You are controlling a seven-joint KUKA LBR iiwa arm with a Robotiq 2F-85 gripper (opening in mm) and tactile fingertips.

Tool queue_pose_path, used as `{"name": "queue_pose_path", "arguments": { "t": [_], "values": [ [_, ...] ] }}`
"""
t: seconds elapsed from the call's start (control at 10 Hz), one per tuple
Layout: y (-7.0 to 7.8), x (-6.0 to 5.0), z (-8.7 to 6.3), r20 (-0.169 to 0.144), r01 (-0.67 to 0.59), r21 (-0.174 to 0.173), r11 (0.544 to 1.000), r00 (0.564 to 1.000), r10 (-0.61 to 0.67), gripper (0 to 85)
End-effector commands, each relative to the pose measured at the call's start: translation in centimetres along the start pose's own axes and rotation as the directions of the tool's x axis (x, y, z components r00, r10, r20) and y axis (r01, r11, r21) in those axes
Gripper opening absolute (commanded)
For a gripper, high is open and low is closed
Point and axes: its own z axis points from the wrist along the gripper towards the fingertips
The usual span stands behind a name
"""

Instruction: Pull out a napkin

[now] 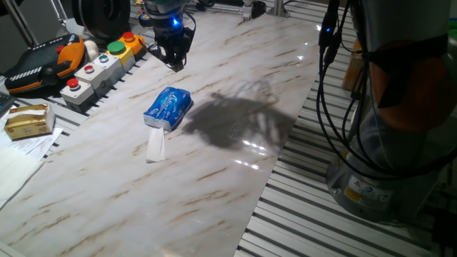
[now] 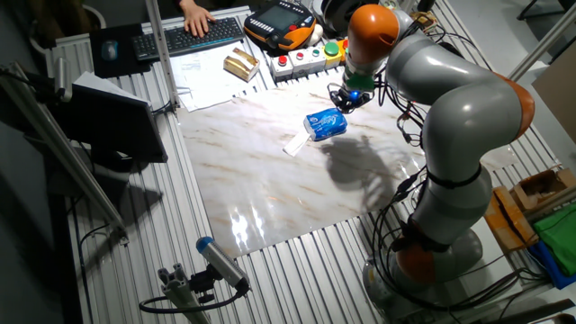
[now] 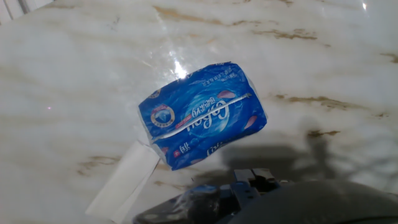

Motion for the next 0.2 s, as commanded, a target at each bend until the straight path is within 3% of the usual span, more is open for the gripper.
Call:
{"name": "queue_pose_path", "arguments": {
  "t": [0.0, 0.1],
  "values": [
    [0.0, 0.0, 0.0, 0.0, 0.0, 0.0, 1.0, 1.0, 0.0, 0.7],
    [0.05, 0.01, 0.01, 0.001, 0.0, -0.001, 1.0, 1.0, 0.0, 0.7]
  ]
}}
